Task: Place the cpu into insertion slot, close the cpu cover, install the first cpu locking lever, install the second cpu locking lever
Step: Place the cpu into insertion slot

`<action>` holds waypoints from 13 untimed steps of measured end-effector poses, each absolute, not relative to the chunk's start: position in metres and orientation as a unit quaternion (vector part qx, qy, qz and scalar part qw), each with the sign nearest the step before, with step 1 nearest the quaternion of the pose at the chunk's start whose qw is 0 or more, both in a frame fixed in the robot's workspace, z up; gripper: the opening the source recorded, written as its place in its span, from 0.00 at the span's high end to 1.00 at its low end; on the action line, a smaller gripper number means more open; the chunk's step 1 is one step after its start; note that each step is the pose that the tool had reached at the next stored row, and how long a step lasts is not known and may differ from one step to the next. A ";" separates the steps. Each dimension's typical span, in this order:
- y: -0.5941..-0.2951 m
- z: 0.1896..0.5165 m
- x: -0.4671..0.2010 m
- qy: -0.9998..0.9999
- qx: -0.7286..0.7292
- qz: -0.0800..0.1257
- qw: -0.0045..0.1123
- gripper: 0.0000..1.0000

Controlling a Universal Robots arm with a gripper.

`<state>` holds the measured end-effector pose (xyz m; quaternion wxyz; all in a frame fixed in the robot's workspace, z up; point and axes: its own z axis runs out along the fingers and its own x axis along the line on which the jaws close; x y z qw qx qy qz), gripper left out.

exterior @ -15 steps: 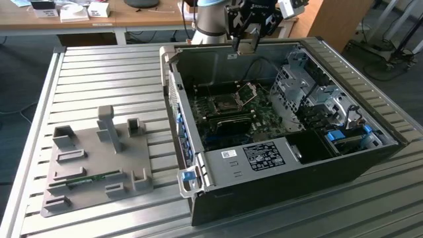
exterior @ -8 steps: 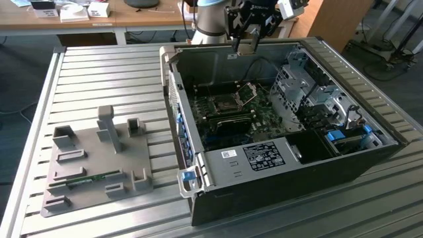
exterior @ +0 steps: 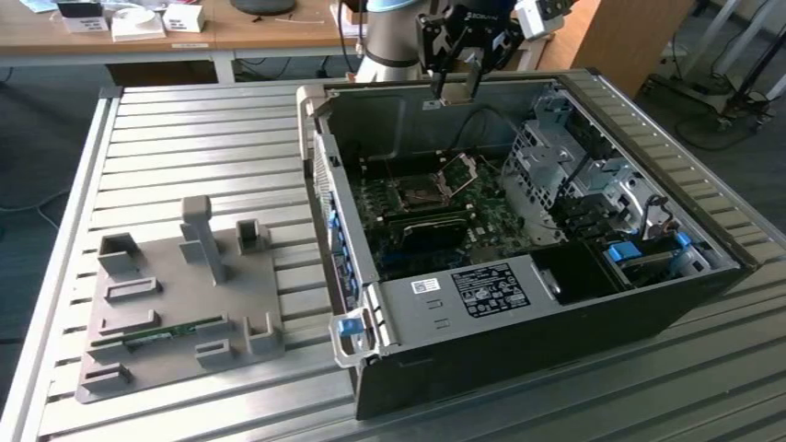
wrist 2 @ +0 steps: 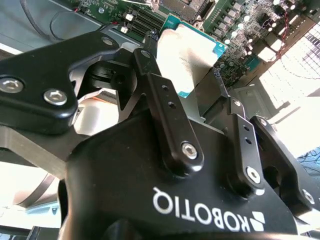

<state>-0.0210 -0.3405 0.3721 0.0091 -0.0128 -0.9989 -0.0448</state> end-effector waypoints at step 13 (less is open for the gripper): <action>-0.340 0.370 -0.021 -0.999 -0.013 -0.045 0.009 0.46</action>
